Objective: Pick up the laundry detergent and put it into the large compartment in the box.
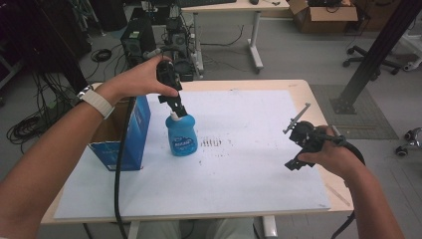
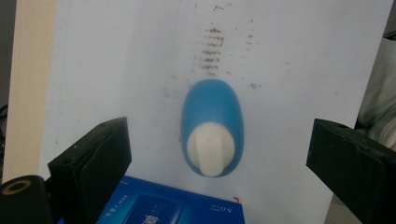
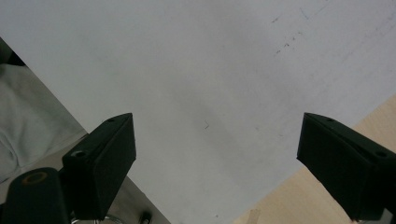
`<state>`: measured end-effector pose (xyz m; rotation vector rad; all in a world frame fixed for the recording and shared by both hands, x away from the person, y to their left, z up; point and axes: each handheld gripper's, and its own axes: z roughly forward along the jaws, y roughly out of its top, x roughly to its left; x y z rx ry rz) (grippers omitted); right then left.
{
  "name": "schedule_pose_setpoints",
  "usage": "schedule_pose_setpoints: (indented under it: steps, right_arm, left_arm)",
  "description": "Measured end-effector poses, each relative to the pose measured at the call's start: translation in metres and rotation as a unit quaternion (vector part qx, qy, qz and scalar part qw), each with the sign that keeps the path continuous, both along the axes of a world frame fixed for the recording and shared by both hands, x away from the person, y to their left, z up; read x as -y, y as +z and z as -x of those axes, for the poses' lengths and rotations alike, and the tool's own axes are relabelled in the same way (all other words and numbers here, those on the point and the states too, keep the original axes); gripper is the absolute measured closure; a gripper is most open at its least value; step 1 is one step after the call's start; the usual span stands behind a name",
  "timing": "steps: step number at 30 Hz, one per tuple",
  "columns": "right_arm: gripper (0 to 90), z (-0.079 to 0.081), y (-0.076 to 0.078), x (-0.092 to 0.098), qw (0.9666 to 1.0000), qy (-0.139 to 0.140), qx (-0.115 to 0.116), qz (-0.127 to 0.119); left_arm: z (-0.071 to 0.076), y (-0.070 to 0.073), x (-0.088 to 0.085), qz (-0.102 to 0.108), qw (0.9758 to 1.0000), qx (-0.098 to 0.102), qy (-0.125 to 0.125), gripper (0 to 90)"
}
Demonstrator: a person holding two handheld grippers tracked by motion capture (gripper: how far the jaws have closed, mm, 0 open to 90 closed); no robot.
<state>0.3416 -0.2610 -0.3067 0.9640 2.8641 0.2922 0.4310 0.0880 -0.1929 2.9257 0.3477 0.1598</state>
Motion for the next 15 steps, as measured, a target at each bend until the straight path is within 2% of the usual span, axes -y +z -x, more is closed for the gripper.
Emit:
schedule_pose_setpoints:
  steps: [6,10,15]
  right_arm:
    - [11.5,-0.001,0.0,0.0,1.0,-0.002,-0.001,0.001]
    - [11.3,-0.001,-0.001,0.0,1.0,-0.001,0.0,0.001]
    - [11.3,-0.002,-0.003,-0.001,1.0,-0.002,-0.002,0.002]
  left_arm:
    - [-0.004,-0.009,-0.002,-0.01,0.9999,-0.001,-0.005,6.8]
    - [-0.004,-0.012,-0.002,-0.007,1.0,-0.005,-0.004,6.8]
    - [-0.006,-0.023,-0.002,-0.009,0.9999,-0.011,-0.005,6.8]
